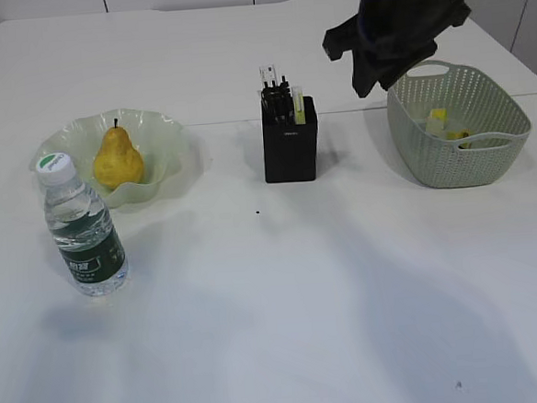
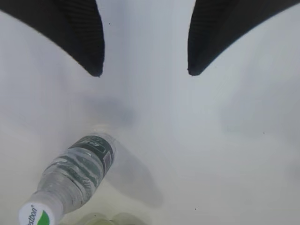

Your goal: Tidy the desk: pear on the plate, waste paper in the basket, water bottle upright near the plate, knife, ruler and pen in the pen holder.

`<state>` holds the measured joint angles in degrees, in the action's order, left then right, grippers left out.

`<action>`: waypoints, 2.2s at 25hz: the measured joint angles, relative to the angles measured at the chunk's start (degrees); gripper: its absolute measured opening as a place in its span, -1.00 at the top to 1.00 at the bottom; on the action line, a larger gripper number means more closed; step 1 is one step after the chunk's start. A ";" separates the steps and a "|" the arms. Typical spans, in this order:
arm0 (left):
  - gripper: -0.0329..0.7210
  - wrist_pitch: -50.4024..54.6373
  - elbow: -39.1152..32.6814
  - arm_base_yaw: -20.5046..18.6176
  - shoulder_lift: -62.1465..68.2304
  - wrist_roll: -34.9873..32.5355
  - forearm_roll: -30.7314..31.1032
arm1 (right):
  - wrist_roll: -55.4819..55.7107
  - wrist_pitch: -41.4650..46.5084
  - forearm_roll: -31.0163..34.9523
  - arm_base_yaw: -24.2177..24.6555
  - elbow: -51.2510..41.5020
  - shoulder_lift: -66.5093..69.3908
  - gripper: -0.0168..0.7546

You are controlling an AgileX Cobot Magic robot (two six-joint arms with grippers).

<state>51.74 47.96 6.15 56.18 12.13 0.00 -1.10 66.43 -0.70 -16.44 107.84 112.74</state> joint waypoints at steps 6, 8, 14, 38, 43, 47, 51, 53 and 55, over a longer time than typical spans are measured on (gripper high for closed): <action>-0.15 0.11 0.00 0.00 0.00 0.00 0.00 | 0.13 3.23 2.40 6.25 0.00 -0.04 0.32; -0.15 0.11 0.00 0.00 0.00 0.00 0.34 | 0.13 3.90 2.54 7.71 0.00 -0.51 0.32; -0.15 -0.01 0.00 0.00 0.00 0.00 3.11 | -0.22 4.14 1.15 10.22 -3.31 -5.64 0.32; -0.15 11.19 0.00 0.00 -9.02 6.91 9.10 | -5.76 -2.40 2.37 11.50 -32.87 -28.16 0.32; -0.15 16.55 0.00 0.00 -18.19 7.01 8.89 | -5.48 -2.53 2.52 11.50 -36.31 -34.03 0.32; -0.15 19.52 0.00 0.00 -25.87 7.01 8.89 | -3.12 -2.42 2.61 11.50 -39.51 -39.75 0.32; -0.15 20.60 0.00 0.00 -31.96 7.01 8.89 | -1.27 -1.66 2.61 11.50 -42.52 -45.35 0.32; -0.15 20.73 0.00 0.00 -33.99 7.01 8.59 | -1.08 -0.76 2.61 11.50 -43.69 -47.93 0.32; -0.15 20.85 0.00 0.00 -36.01 7.01 7.63 | -0.82 1.02 2.61 11.50 -44.44 -50.77 0.32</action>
<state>72.59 47.96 6.15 20.18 19.15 7.63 -1.92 67.46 1.92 -4.94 63.40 61.97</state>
